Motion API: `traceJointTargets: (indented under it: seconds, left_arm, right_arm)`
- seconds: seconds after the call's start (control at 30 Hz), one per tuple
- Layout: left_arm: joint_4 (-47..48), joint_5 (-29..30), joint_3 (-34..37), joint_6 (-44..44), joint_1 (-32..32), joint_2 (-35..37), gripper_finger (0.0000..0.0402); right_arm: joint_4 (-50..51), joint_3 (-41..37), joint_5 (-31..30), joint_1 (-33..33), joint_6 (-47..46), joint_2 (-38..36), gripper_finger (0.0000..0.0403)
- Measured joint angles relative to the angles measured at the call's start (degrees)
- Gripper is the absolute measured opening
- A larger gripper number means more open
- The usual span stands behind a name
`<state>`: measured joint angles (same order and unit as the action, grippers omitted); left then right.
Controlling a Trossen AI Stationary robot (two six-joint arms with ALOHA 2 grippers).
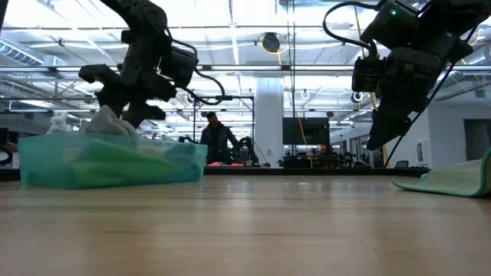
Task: Fold microfiber towels
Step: Put the gray microfiber cloth into the green bin
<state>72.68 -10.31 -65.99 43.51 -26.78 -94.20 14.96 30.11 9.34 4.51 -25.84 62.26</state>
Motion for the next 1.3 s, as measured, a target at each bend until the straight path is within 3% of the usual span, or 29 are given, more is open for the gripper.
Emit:
traceJointTargets:
  seconds: [0.17,0.33,0.43,0.53,0.63,0.8,0.93,1.07,1.3]
  left_arm:
    - [3.33,3.71,-3.86,-6.24,0.72,2.72,0.0216]
    - [3.63,3.16,-7.31,-16.17,0.72,5.26,0.0227]
    - [2.99,3.92,-8.38,-28.89,0.68,6.83,0.0226]
    - [1.82,2.64,-6.87,-43.04,1.15,8.79,0.0202]
    - [1.64,-0.15,-4.33,-52.44,3.63,10.30,0.0154]
    - [-8.68,-1.28,1.49,-60.05,8.03,10.63,0.0068]
    - [-11.55,-0.23,5.71,-65.49,9.75,9.95,0.0015]
    - [-11.52,-0.51,7.83,-71.18,10.34,10.03,0.0009]
    - [-18.14,4.37,10.17,-73.19,13.14,10.39,0.0011]
  right_arm:
    - [-0.04,0.00,-0.06,0.00,1.96,0.00,0.0192]
    - [-0.04,0.00,-0.13,0.00,2.95,0.00,0.0192]
    - [-0.04,0.00,-0.11,0.00,2.66,0.00,0.0192]
    - [-0.04,0.00,-0.09,0.00,1.41,0.00,0.0192]
    - [-0.04,0.00,-0.08,0.00,-0.14,0.00,0.0192]
    - [-0.09,0.00,-0.09,0.00,0.08,-0.02,0.0192]
    - [-0.06,0.00,0.76,0.00,1.04,-0.02,0.0192]
    - [-0.02,0.00,1.45,0.00,-0.35,-0.02,0.0192]
    - [0.05,0.00,1.47,0.00,-2.08,-0.02,0.0192]
